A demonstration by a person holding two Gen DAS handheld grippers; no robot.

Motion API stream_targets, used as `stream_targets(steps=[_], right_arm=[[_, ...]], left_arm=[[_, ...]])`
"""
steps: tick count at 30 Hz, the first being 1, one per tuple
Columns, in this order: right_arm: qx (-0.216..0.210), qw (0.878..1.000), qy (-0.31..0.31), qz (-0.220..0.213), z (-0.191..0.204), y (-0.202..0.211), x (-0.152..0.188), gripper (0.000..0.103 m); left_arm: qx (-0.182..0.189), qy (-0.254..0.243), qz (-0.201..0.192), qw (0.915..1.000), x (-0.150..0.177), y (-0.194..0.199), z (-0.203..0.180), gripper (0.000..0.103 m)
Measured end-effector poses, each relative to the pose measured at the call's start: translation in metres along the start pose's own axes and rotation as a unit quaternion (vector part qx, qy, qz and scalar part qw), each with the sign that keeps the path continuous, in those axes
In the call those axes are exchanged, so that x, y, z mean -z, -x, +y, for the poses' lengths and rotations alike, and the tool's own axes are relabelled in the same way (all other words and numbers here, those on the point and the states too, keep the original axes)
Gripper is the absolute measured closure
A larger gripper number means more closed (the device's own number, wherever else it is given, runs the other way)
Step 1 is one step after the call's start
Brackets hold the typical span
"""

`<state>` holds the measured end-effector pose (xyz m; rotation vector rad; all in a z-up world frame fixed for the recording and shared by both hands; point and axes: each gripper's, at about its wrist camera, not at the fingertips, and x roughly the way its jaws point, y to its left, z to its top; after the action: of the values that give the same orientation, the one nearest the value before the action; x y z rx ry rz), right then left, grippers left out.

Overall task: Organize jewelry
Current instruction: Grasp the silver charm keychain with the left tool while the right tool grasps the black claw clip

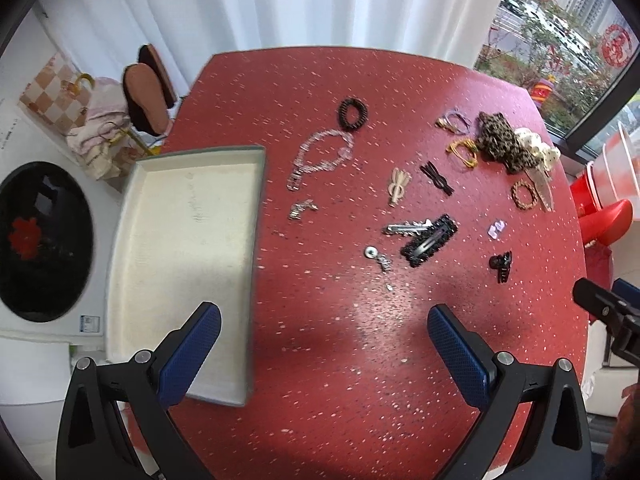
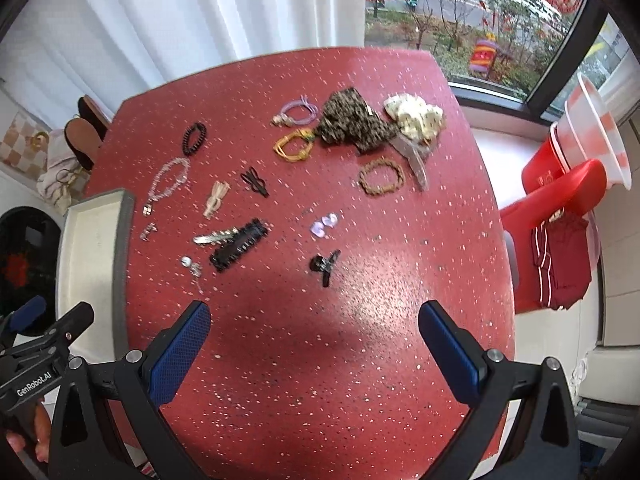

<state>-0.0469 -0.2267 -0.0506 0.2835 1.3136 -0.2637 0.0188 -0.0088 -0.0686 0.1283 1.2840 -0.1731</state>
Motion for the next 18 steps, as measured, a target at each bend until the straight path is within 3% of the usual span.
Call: stream_targets(steps=[11,14,18], right_arm=[[0.000,0.999,-0.016,0.047,-0.017,-0.063,0.010,0.000],[0.002,0.998,-0.020,0.054,-0.020,-0.082,0.008,0.000],[0.001,0.998,-0.021,0.056,-0.021,-0.104,0.003,0.000]], left_arm=[[0.027,-0.004,0.007,0.9996,-0.003,-0.058,-0.031,0.000],[0.029,-0.004,0.008,0.9995,-0.005,-0.074,-0.036,0.010],[0.025,0.003,0.020,0.9995,-0.009,-0.097,-0.038,0.010]])
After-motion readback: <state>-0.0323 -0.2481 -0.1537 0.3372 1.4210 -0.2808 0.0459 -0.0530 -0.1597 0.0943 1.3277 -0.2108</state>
